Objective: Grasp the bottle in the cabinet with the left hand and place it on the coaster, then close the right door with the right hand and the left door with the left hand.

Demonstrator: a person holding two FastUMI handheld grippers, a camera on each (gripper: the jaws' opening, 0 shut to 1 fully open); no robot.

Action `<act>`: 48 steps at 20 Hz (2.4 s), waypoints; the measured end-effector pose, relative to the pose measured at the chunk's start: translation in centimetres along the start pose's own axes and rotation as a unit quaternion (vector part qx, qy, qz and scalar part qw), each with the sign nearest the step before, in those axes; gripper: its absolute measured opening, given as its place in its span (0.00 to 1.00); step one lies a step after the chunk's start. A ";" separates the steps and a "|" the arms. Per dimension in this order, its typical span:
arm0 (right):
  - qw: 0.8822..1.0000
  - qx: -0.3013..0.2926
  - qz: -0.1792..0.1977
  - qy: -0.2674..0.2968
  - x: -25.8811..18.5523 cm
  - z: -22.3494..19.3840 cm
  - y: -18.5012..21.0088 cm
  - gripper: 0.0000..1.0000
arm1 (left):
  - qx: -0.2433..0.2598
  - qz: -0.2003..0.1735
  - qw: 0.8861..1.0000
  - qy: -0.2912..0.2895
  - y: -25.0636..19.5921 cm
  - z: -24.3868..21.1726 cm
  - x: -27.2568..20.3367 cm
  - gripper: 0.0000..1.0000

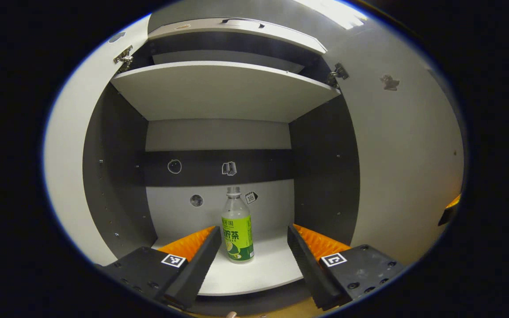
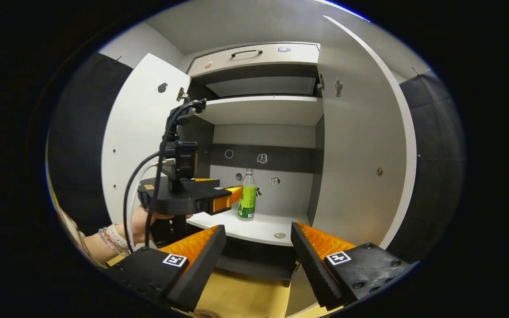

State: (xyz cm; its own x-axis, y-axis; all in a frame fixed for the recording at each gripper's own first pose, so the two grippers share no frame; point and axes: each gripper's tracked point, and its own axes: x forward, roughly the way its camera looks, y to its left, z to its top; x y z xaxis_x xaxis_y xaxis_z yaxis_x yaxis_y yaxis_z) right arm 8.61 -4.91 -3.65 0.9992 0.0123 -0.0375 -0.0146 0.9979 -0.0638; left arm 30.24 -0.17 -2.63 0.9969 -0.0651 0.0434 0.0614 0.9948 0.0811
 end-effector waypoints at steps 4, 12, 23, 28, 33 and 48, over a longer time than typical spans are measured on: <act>1.000 0.004 0.017 -0.004 1.3 0.1 0.3 0.98 | 0.003 0.009 1.000 -0.002 0.5 -0.9 3.6 0.95; 0.999 -0.005 0.035 0.004 3.7 -0.8 0.6 0.98 | 0.006 0.032 0.999 0.003 1.3 -3.3 8.1 0.96; 0.999 -0.013 0.046 0.011 5.7 -1.6 1.0 0.98 | -0.016 0.050 0.998 0.016 3.3 -6.0 12.6 0.95; 0.999 -0.007 0.039 0.017 6.3 -2.0 0.6 0.98 | -0.008 0.050 0.999 0.017 3.5 -6.2 13.1 0.84; 0.999 -0.005 0.035 0.018 6.4 -1.9 0.4 0.98 | -0.008 0.050 0.999 0.018 3.4 -6.3 13.4 0.78; 1.000 0.004 0.023 0.010 2.7 -1.2 1.4 0.98 | -0.023 0.036 0.999 -0.002 2.8 -2.2 6.0 0.78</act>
State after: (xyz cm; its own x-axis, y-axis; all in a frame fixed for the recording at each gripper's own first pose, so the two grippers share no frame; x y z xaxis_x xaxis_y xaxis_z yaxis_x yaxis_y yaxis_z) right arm 11.24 -3.60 -5.04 0.9966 0.0563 -0.0605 -0.0595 0.9968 -0.0531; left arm 36.47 2.41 -4.35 0.9986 0.0057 0.0522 -0.0073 0.9995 0.0315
